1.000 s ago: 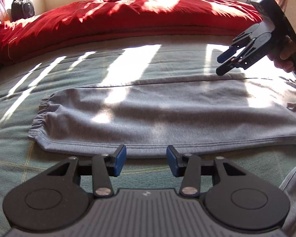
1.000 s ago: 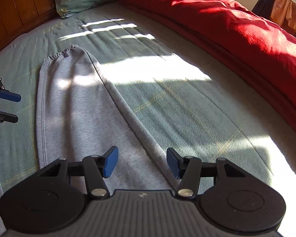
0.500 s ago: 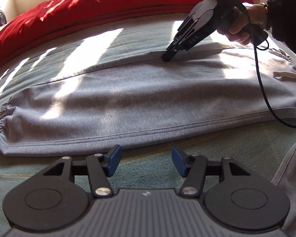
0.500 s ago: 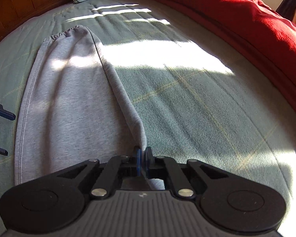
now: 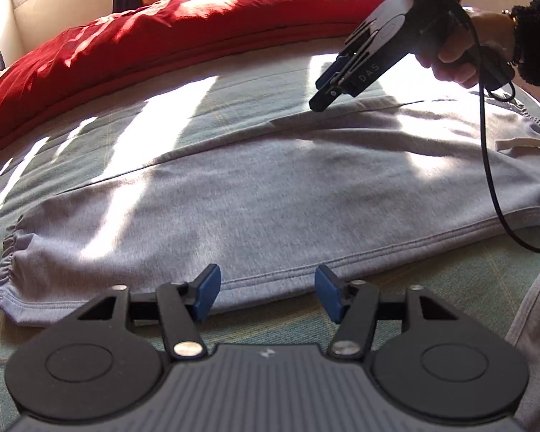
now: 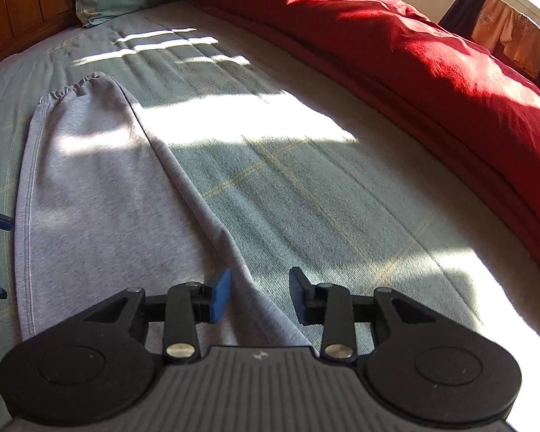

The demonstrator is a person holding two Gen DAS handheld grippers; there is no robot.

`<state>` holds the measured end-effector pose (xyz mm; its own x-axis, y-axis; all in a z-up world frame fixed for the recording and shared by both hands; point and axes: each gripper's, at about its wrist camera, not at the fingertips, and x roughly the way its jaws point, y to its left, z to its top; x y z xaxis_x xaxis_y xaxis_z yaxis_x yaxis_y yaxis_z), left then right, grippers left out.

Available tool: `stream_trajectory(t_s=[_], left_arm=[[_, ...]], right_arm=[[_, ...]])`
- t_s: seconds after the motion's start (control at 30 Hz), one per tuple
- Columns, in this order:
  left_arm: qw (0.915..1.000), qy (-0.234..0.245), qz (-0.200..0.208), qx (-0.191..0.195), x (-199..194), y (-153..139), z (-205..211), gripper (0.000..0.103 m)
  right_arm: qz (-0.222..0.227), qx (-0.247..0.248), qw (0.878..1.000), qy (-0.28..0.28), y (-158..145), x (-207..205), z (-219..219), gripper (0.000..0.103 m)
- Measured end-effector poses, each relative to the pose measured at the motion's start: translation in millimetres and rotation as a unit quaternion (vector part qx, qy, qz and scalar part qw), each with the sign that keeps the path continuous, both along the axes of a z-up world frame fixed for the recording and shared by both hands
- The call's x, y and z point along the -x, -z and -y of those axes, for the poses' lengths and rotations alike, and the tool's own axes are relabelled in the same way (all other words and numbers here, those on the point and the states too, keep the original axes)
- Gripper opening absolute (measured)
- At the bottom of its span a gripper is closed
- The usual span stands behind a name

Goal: Fold clothes

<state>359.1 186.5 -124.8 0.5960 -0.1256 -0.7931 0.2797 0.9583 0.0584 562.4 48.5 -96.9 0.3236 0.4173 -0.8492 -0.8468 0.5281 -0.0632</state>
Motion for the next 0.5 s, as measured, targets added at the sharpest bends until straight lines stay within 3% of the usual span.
stream_trajectory(t_s=[0.1,0.17,0.27,0.4,0.47,0.5], left_arm=[[0.9997,-0.012,0.011,-0.017,-20,10,-4,0.059],[0.9992,-0.031,-0.015,-0.022,-31,24,-9,0.059],[0.9984,-0.044,-0.036,0.003,-30,32,-21,0.060],[0.9971,-0.050,-0.057,0.008,-22,29,-30,0.062],[0.9968,-0.047,-0.066,0.003,-22,25,-31,0.064],[0.9966,-0.044,-0.070,0.000,-21,22,-31,0.064]], right_arm=[[-0.046,0.000,0.997,0.063,-7,-2,30,0.050],[-0.096,-0.009,0.989,0.110,-1,-3,55,0.052],[-0.138,-0.001,0.976,0.167,21,-2,86,0.052],[-0.101,0.005,0.973,0.209,46,-7,96,0.053],[-0.054,0.005,0.973,0.223,43,-10,89,0.054],[-0.036,0.011,0.974,0.226,45,-11,84,0.060]])
